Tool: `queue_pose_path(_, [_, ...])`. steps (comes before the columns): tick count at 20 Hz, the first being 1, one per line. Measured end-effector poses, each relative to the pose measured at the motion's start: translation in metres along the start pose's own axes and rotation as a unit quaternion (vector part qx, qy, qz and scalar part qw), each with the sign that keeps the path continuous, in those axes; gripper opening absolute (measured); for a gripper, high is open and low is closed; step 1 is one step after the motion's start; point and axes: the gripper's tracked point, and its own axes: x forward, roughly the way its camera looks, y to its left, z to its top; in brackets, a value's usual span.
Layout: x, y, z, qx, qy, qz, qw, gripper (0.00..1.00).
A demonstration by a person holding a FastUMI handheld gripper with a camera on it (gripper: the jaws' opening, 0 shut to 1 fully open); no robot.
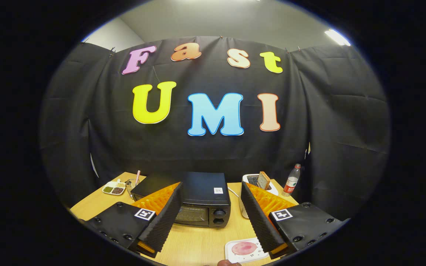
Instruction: Open the toaster oven, put the food inside, and close the toaster oven door.
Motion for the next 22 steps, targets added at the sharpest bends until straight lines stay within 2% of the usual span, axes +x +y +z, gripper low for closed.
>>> queue_pose_path(7, [0.038, 0.039, -0.026, 0.020, 0.036, 0.011, 0.999, 0.98])
queue_pose_path(13, [0.069, 0.074, -0.072, -0.013, 0.079, 0.030, 0.996, 0.98])
queue_pose_path(22, [0.113, 0.109, -0.116, 0.002, 0.123, 0.034, 0.992, 0.98])
